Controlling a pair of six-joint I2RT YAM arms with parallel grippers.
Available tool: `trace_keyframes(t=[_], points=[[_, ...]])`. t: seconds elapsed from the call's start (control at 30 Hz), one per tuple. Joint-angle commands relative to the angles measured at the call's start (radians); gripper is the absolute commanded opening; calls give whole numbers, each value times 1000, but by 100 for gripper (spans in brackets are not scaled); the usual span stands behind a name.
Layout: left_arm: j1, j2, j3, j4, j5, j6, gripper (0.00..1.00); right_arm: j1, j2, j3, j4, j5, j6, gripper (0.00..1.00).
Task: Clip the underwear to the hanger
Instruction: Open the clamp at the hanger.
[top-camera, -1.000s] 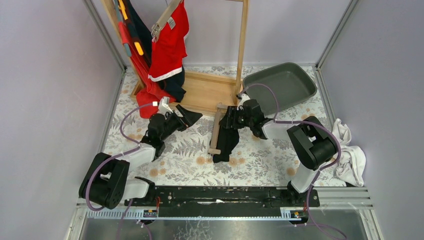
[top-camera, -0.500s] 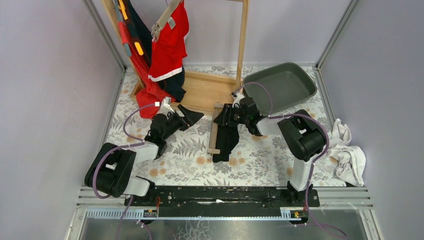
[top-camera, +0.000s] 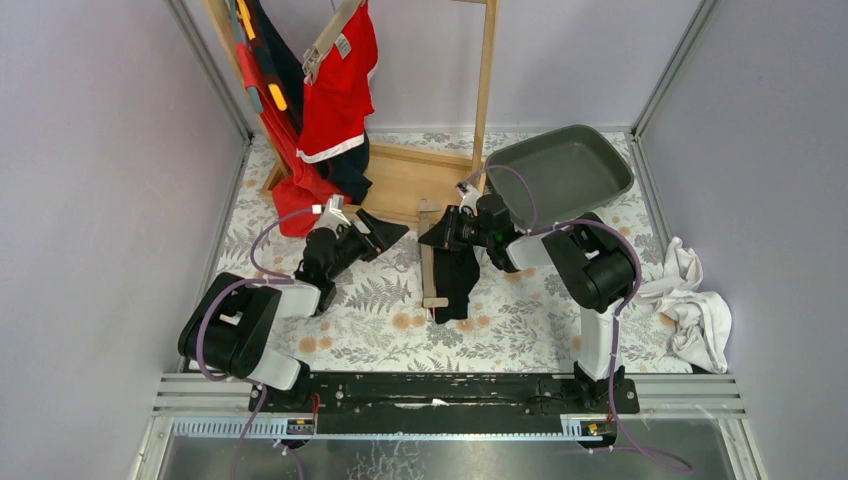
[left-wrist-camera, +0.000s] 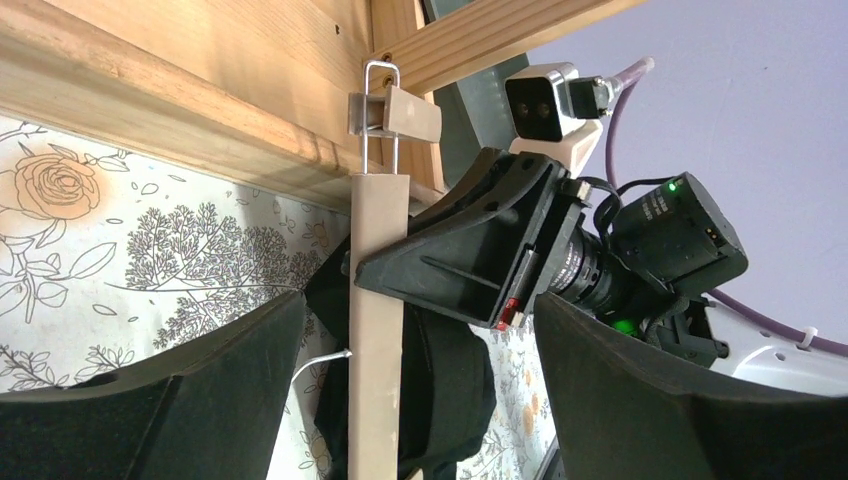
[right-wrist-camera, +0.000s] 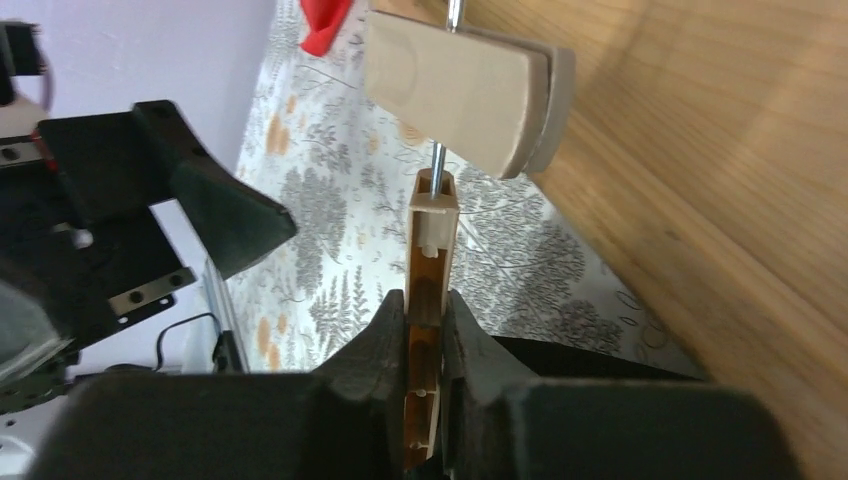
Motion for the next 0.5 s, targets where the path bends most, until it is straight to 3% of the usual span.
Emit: trace_keyframes(t=[0.0,0.23,0.47], points=[[17,36,-11,153,11,-30,83,9,-24,-40,186,-44,11,5],[36,179,-14,387,73,-131,83,9,-30,-102,358,-154,93,0],[36,284,20,509,76,-156,83,13,-19,-152,518,-199,196,0]])
